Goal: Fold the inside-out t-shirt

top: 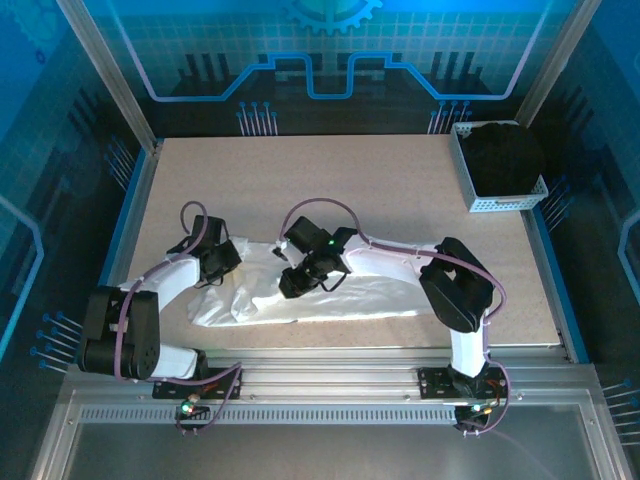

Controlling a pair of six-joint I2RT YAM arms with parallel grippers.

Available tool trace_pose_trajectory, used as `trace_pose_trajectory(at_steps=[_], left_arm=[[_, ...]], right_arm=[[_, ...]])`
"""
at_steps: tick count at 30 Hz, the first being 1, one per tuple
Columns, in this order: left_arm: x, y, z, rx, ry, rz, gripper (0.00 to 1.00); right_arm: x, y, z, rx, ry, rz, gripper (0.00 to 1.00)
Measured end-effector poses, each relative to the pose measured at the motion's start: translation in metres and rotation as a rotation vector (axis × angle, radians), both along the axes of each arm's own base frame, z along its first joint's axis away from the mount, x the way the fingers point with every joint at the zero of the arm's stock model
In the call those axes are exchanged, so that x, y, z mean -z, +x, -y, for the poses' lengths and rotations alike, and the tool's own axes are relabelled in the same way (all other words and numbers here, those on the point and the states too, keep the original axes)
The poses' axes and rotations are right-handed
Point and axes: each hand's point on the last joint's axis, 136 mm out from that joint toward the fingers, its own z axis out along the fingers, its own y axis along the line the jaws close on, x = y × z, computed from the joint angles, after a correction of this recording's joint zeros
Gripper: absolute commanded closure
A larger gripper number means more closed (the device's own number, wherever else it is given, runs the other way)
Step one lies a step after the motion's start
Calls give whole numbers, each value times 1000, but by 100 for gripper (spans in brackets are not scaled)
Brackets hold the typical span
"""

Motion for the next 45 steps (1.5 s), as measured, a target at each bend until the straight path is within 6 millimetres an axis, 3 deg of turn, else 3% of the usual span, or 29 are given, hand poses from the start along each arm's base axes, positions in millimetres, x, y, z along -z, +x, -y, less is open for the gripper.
trace_pose_trajectory(at_steps=[3, 9, 11, 14, 16, 21, 24, 27, 29, 33, 38, 45], left_arm=[[0, 0, -1, -1, 3, 1, 98], [0, 0, -1, 5, 6, 1, 71], [-3, 1, -1, 1, 4, 6, 59], [-13, 1, -1, -5, -2, 31, 50], [-23, 1, -1, -6, -6, 59, 47], [-51, -1, 2, -11, -37, 138, 45], [-61, -4, 4, -10, -52, 169, 44], [-63, -7, 5, -5, -58, 172, 44], [-62, -10, 5, -5, -57, 163, 44], [-61, -16, 5, -5, -55, 144, 44], [-61, -17, 7, 2, -67, 139, 44], [-63, -8, 33, 76, -202, 192, 49]], right_arm=[[4, -2, 7, 8, -35, -14, 65], [3, 0, 6, -3, -37, 8, 65], [-3, 4, -2, -14, -16, 29, 68], [-9, 13, -20, -22, 28, 65, 73], [-3, 19, -28, -18, 31, 71, 70], [30, 21, -25, -8, -29, 47, 62], [38, 19, -22, -10, -46, 33, 67], [38, 19, -24, -14, -36, 33, 85], [38, 18, -25, -12, -27, 27, 91], [40, 7, -18, -2, -28, -18, 92], [20, -5, -13, 26, 4, -73, 91], [14, -9, -12, 79, 20, -130, 90]])
